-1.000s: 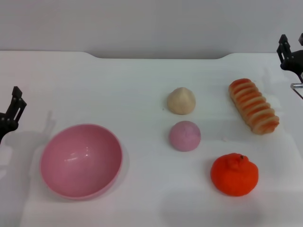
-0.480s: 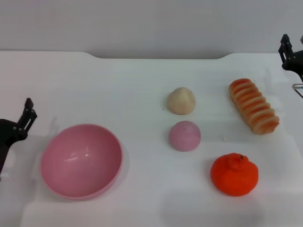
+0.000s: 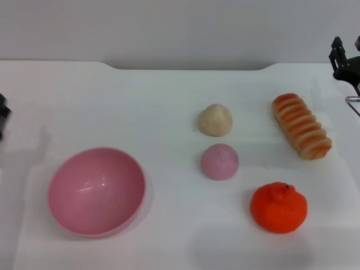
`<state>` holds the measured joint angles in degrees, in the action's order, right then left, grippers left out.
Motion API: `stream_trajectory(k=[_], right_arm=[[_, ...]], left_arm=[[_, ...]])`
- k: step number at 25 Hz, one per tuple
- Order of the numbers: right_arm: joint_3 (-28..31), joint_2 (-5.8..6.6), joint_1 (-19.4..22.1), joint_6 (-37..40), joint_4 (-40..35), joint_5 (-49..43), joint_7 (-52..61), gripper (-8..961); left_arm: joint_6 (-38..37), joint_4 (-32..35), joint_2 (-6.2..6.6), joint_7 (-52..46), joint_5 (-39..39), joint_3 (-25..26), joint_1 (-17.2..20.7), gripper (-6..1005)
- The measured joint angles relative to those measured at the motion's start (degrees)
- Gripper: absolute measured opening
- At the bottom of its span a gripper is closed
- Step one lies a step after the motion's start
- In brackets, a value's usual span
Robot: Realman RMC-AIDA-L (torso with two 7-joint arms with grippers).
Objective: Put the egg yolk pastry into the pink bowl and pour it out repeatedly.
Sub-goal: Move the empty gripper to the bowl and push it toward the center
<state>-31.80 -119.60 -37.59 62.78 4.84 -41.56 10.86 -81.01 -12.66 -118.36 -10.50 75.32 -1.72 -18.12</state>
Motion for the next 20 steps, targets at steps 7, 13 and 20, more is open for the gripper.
stream_trajectory(k=[7,13,20], right_arm=[[0.1,-0.02,0.3,0.0,0.7,0.0,0.1,495],[0.2,-0.02,0.9,0.0,0.7,0.0,1.5,495],[0.1,0.01,1.1,0.0,0.7,0.0,1.5,494]], left_arm=[[1.1,16.0,0.64,-36.5,2.1,-2.7,-5.9,860],[12.1,37.0,2.07,-71.1,2.2,-25.5,-7.6,860],[6.2,68.2,9.1,-110.6,13.7,-49.5,-2.3,860]])
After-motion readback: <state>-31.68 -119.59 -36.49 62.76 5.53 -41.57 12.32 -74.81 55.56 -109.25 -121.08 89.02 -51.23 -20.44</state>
